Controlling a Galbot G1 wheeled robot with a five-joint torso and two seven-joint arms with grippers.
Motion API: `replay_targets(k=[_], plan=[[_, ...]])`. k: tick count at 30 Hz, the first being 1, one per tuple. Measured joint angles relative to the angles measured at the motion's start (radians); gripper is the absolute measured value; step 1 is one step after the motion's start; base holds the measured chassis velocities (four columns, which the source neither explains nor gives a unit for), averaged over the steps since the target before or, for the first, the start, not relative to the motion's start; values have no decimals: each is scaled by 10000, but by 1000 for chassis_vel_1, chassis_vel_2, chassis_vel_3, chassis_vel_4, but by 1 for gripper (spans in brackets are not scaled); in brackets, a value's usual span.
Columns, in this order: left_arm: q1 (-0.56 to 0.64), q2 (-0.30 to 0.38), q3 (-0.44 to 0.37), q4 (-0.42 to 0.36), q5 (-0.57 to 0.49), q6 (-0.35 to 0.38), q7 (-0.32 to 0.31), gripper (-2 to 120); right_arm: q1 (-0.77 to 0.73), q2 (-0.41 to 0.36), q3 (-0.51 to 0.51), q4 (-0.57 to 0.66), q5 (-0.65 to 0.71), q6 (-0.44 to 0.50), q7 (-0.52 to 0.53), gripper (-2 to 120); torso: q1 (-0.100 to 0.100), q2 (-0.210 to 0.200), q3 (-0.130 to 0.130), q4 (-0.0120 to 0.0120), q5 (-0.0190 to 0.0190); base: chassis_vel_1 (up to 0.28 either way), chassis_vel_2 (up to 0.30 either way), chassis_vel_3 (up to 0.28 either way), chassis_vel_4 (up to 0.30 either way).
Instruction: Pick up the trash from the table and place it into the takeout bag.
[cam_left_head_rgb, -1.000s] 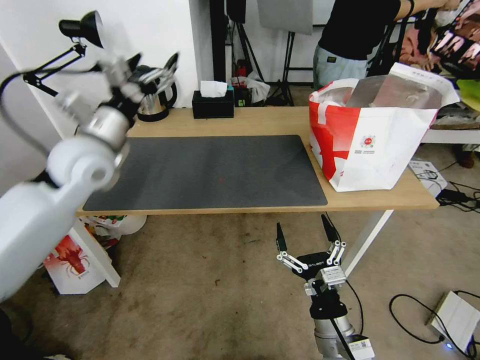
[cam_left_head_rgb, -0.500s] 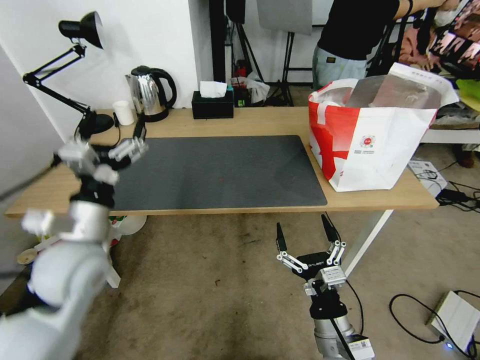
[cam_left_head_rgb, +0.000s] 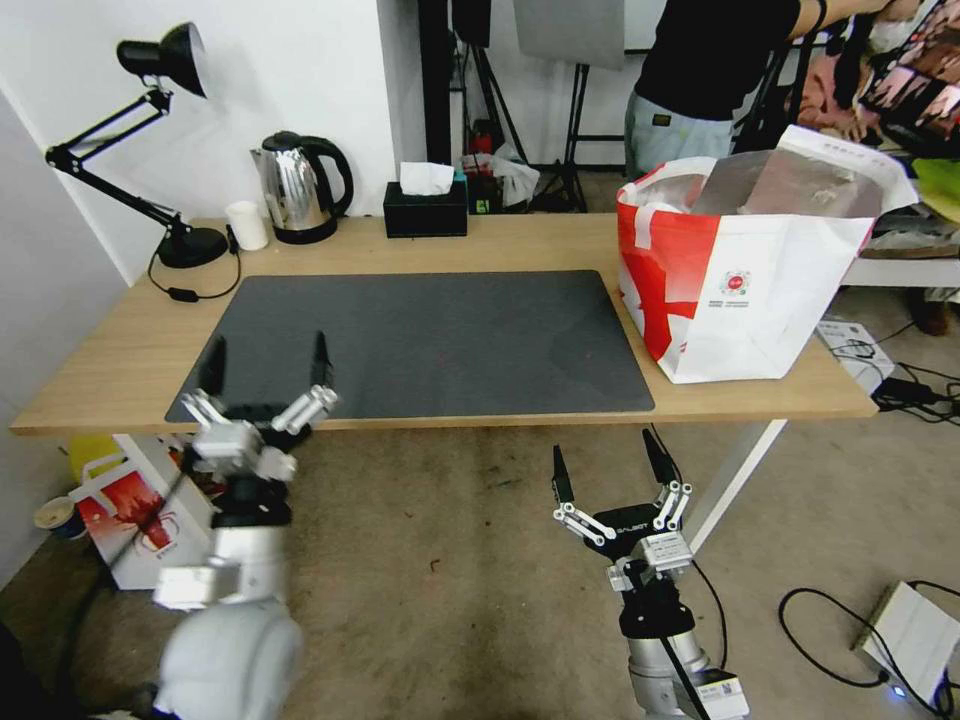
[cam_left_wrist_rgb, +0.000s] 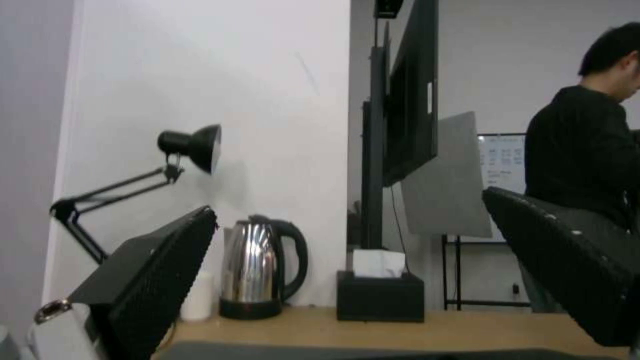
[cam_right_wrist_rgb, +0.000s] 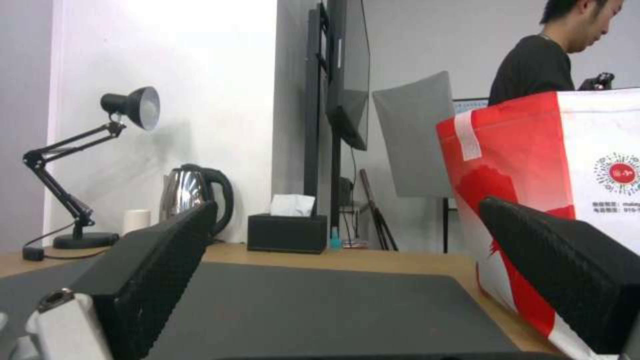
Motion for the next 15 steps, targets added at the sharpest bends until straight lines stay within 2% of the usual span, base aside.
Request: replay_targets(k=[2,11,15], plan=[[82,-209,74,58,203,-97,-41,100,0,0,-1,0,0,0,0,100,1,0,0,0,1,0,0,0,0],[536,-362,233,389,479,-440,-456,100,0,0,-1,0,0,0,0,100,1,0,1,1,-1,0,0,0,0],[792,-571,339,581,722,-806,-633,100,0,0,0,0,0,0,0,100,1,0,0,1,-1,0,0,0,0]])
